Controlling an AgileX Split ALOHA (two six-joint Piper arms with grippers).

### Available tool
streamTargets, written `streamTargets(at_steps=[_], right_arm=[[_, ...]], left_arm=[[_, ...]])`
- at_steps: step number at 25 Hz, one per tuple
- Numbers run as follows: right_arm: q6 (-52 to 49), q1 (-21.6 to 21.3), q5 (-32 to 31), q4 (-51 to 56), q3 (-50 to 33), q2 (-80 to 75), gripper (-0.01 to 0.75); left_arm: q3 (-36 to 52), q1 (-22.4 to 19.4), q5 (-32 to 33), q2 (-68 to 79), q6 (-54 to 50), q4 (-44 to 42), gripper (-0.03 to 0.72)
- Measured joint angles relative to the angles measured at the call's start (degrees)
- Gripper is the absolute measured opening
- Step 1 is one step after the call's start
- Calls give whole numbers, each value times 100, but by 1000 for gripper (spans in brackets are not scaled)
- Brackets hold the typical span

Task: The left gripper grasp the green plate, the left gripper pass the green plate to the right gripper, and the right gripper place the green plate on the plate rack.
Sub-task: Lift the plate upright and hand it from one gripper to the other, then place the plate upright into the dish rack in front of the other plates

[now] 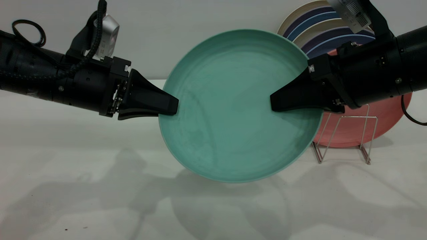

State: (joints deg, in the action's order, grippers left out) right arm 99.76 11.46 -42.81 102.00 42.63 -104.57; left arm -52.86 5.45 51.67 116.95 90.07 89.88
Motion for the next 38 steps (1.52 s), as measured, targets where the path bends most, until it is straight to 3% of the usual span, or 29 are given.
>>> streamTargets(at_steps=[4, 7, 9, 15, 18, 23, 32, 38], right_arm=[[0, 18, 141, 12, 0, -2, 117], [21, 48, 280, 19, 7, -18, 117], [45, 42, 487, 7, 7, -36, 117], [71, 29, 615, -29, 7, -48, 117], [76, 29, 619, -31, 7, -48, 117], [76, 29, 619, -36, 7, -48, 117], [313, 29, 917, -125, 7, -48, 117], [552, 29, 1219, -1146, 7, 100, 117]], left_arm=[[0, 18, -188, 0, -220, -15, 63], [0, 58, -348, 0, -488, -87, 125], [0, 46, -488, 0, -581, -86, 211], [0, 39, -538, 0, -879, -129, 587], [-12, 39, -629, 0, -1151, -525, 675], [-153, 39, -952, 0, -2076, -1947, 678], [-1054, 39, -870, 0, -4497, -5276, 573], [-1500, 39, -775, 0, -6621, -7476, 566]])
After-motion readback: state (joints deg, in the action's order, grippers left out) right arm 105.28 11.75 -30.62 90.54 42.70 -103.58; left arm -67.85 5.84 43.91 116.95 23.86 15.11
